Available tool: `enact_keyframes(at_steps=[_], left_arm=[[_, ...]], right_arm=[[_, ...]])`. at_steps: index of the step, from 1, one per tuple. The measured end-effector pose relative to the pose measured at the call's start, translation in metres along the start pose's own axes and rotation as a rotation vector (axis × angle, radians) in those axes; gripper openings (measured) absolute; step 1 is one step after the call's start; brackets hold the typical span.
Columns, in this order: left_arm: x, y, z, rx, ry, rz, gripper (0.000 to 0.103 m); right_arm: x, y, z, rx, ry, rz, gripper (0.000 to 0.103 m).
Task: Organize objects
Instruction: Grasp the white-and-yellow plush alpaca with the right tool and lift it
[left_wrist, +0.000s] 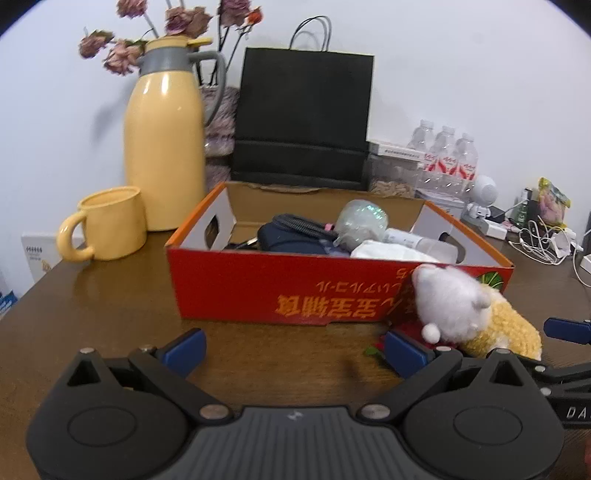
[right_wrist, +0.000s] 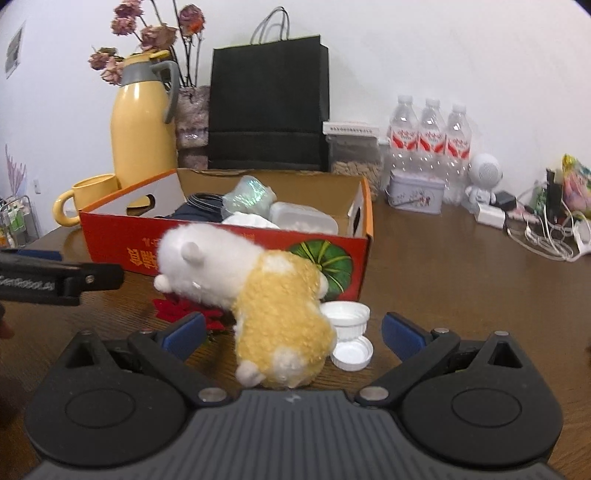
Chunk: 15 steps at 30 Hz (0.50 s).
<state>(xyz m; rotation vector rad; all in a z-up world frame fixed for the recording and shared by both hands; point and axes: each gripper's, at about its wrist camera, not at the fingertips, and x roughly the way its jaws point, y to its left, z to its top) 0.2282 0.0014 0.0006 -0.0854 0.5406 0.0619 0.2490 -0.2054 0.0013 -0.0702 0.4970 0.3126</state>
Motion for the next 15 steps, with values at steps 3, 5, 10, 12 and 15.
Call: enact_keyframes(at_steps=[3,5,10,12,15], left_arm=[[0.000,0.005,-0.002,-0.025,0.018,0.003,0.103],[0.001,0.009,-0.003,-0.040,0.025,0.006,0.103],[0.001,0.010,-0.004,-0.043,0.032,0.016,0.103],[0.001,0.009,-0.005,-0.038,0.034,0.018,0.103],[0.001,0.009,-0.006,-0.038,0.038,0.021,0.103]], right_arm=[[0.000,0.000,-0.002,0.008,-0.008,0.032,0.103],[0.000,0.001,-0.001,-0.001,-0.009,0.040,0.098],[0.015,-0.001,0.003,0.041,0.039,0.074,0.079],[0.021,-0.005,0.005,0.076,0.062,0.095,0.074],[0.028,-0.011,0.004,0.119,0.102,0.118,0.055]])
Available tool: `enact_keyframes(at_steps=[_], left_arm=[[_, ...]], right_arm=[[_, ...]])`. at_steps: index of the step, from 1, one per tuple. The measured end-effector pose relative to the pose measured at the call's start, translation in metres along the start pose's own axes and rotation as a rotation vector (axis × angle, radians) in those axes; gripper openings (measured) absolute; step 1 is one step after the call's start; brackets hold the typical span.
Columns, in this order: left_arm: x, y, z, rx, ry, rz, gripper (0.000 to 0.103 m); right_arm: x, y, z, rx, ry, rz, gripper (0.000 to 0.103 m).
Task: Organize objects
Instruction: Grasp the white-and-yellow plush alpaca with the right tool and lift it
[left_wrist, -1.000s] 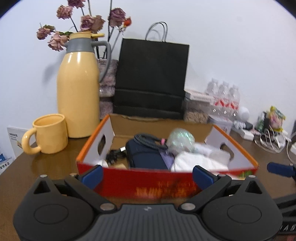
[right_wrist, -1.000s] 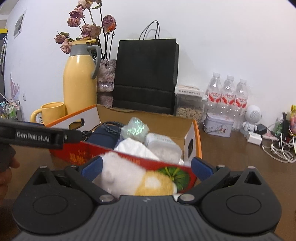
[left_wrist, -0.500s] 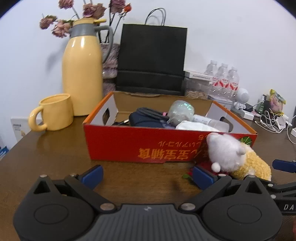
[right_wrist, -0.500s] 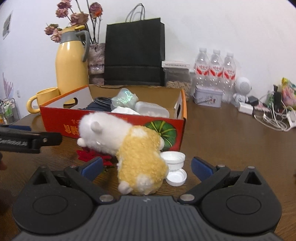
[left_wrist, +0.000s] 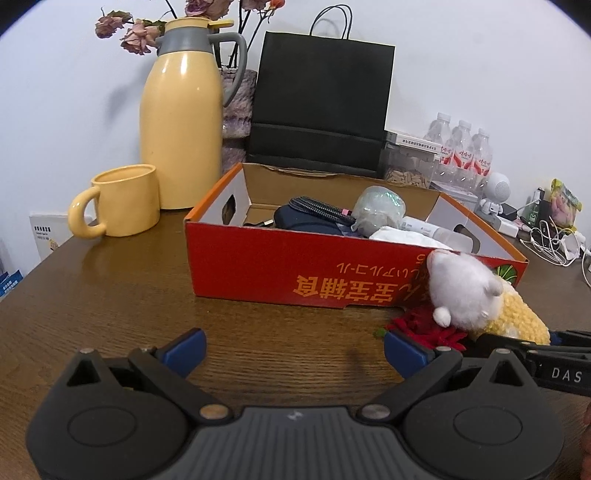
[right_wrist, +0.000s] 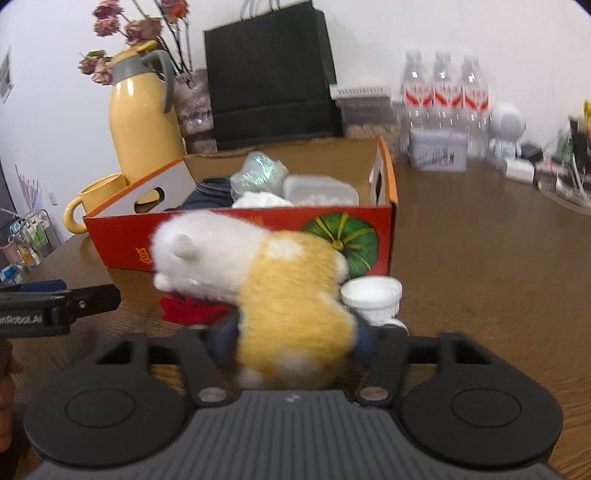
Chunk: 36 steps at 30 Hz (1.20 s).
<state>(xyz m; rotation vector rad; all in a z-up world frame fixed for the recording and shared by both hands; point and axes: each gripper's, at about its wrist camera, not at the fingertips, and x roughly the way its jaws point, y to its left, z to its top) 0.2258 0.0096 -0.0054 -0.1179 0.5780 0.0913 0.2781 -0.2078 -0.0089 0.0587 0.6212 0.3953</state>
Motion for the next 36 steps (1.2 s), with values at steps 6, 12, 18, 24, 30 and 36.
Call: enact_keyframes(at_steps=[6,12,18,24,30,36], left_arm=[[0.001,0.002,-0.001,-0.009,0.012,0.005,0.103],[0.002,0.005,-0.002,-0.019,0.020,0.011,0.103],[0.002,0.002,-0.003,-0.010,0.015,0.010,0.103],[0.001,-0.009,-0.005,0.013,0.008,-0.011,0.103],[0.008,-0.036,-0.007,0.037,0.023,-0.045,0.103],[0.019,-0.064,-0.004,0.048,0.032,-0.061,0.103]], right_arm=[[-0.010,0.005,-0.004,-0.019,-0.044,0.010,0.051],[-0.026,0.012,-0.006,-0.062,-0.119,0.008,0.050],[-0.044,0.002,-0.005,-0.047,-0.184,-0.012,0.050],[-0.054,-0.016,-0.004,-0.029,-0.213,-0.046,0.050],[-0.059,-0.037,-0.003,-0.005,-0.228,-0.091,0.050],[-0.063,-0.051,-0.003,0.011,-0.238,-0.119,0.051]])
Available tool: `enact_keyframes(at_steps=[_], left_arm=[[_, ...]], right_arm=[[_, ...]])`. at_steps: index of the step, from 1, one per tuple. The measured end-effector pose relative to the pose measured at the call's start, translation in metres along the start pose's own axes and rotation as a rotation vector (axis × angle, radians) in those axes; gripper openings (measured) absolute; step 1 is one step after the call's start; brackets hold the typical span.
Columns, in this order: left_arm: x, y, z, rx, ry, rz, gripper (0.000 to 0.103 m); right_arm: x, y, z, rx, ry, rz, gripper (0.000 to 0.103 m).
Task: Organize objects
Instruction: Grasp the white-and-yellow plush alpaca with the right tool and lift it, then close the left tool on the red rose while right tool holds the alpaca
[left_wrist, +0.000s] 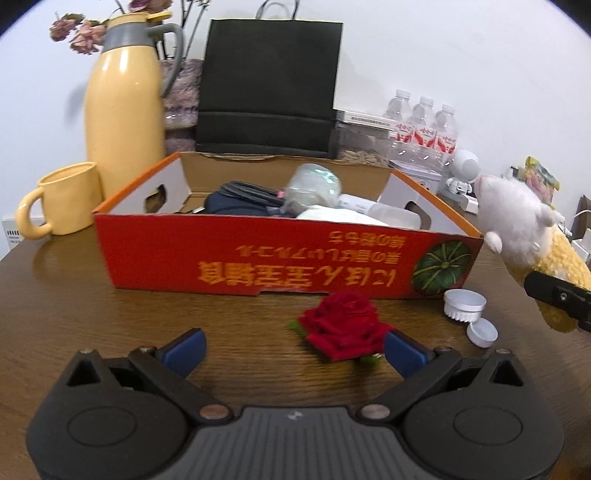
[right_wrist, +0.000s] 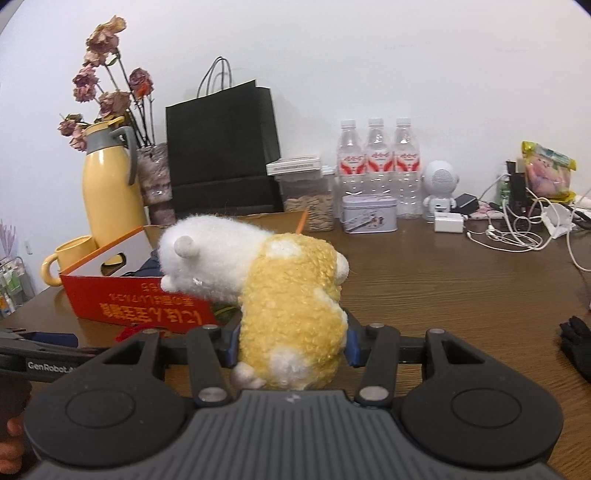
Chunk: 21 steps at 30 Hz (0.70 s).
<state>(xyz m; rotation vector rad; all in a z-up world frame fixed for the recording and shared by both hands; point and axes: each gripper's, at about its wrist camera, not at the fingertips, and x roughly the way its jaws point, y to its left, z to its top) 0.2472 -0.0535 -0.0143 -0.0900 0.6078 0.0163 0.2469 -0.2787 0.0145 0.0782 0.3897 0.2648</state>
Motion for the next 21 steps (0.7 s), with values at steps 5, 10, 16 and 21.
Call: enact_keyframes(at_steps=[5,10,16,21], left_arm=[[0.015,-0.014,0.005,-0.013,0.014,0.061,0.103],[0.025,-0.016,0.010,-0.059,0.036,0.063,0.101],[0.022,-0.017,0.008,-0.063,0.023,0.011,0.058],[0.016,-0.016,0.008,-0.061,0.016,-0.062,0.047]], right_arm=[[0.000,-0.002,0.000,0.003,-0.003,-0.009,0.051],[0.002,0.000,-0.002,-0.009,0.004,-0.014,0.051],[0.001,0.004,-0.003,-0.030,0.004,-0.018,0.051],[0.001,0.005,-0.004,-0.038,0.003,-0.019,0.051]])
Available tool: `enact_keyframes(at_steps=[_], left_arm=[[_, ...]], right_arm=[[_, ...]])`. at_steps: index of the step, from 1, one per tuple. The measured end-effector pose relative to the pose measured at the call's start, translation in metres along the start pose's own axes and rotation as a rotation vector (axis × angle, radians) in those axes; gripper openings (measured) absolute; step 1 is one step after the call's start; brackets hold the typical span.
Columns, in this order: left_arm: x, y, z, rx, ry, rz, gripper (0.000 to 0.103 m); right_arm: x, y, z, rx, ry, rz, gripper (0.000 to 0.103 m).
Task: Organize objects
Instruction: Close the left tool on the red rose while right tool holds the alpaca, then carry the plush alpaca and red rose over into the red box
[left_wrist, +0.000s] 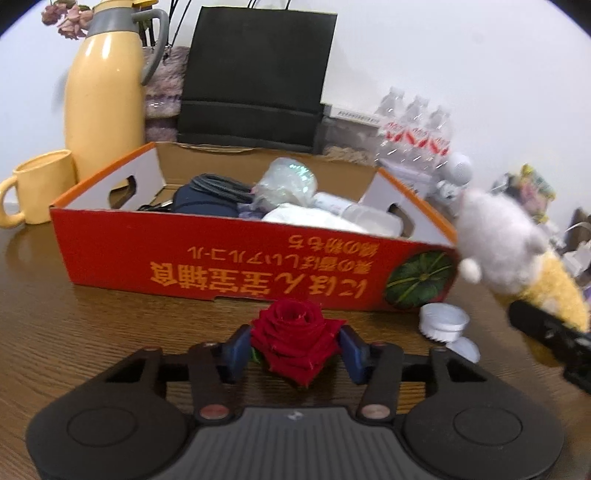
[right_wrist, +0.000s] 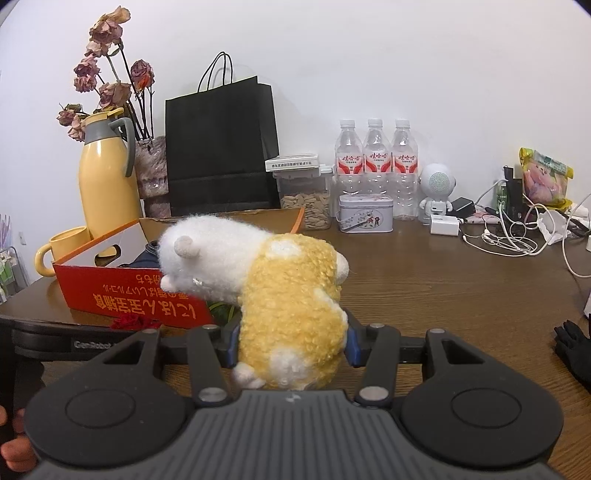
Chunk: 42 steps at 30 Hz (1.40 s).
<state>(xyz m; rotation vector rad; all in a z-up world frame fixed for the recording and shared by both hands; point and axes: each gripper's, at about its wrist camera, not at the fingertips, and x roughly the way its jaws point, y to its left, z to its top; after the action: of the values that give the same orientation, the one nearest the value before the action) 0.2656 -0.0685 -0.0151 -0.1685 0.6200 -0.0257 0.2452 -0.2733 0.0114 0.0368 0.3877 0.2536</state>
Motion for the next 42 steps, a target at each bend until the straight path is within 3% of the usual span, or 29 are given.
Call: enact_keyframes(at_steps=[21,32,42], left_arm=[[-0.046,0.018,0.001,-0.016,-0.117,-0.039,0.041],[-0.060,0.031,0.033,0.024,-0.205,-0.008,0.041],[-0.049,0.042,0.070,0.045,-0.272,0.032,0.041]], right_arm=[[-0.012,0.013,0.005,-0.038,-0.039,0.039,0.051],[0.003,0.036,0.029,-0.075,-0.043,0.085,0.051],[0.035,0.059,0.065,-0.116,-0.069,0.101,0.051]])
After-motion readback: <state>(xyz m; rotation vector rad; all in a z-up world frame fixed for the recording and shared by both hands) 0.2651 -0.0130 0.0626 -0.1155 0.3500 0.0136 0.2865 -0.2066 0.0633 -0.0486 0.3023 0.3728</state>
